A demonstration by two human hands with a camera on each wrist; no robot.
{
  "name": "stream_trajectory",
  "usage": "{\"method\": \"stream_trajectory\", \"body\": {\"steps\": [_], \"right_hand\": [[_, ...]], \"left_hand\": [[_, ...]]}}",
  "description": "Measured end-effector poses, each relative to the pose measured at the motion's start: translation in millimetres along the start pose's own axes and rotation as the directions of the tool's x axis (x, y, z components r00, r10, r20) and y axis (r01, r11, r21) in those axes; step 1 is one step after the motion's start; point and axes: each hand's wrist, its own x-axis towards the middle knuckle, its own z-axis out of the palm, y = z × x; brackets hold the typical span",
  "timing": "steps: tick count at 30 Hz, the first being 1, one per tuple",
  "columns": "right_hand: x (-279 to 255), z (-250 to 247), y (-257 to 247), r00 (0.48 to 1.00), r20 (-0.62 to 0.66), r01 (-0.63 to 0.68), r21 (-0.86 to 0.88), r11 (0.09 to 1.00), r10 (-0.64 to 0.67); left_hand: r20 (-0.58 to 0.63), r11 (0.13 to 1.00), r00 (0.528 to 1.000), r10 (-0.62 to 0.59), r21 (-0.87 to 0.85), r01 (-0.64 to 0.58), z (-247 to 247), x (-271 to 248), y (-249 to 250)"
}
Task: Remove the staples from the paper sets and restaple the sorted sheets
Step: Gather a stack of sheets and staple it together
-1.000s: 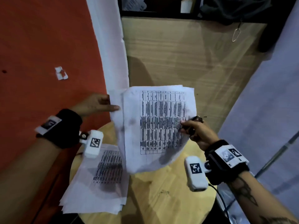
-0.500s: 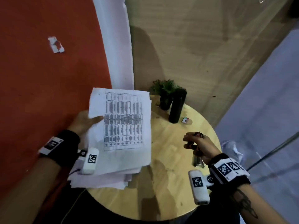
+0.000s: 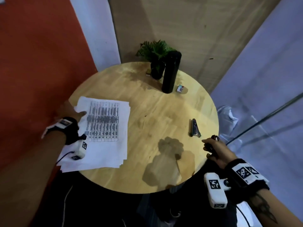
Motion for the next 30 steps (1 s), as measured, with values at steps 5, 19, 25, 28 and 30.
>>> {"method": "stream_trajectory", "body": {"steps": [5, 19, 25, 28, 30], "right_hand": [[10.7, 14.1, 13.3, 0.993, 0.12, 0.023, -0.195, 0.98, 0.0], [101.5, 133.0, -34.8, 0.931, 0.251, 0.323, -0.905, 0.278, -0.263], [161.3, 177.8, -53.6, 0.933, 0.231, 0.293, -0.933, 0.21, -0.277], [173.8, 181.3, -54.4, 0.953, 0.208, 0.26, -0.933, 0.248, -0.219], [167.3, 180.1, -55.9, 0.95, 0.201, 0.274, -0.906, 0.323, -0.24]], "left_hand": [[0.35, 0.94, 0.931, 0.109, 0.268, -0.211, 89.1, -78.2, 6.7], [0.4, 0.957, 0.915, 0.061, 0.235, -0.167, 129.9, -101.9, -18.4], [0.409, 0.963, 0.913, -0.009, 0.249, -0.102, 133.3, -99.3, -28.4], [0.402, 0.96, 0.916, 0.008, 0.253, -0.119, 135.8, -97.8, -28.4], [0.387, 0.968, 0.922, 0.022, 0.221, -0.116, 127.1, -99.7, -22.2]]}}
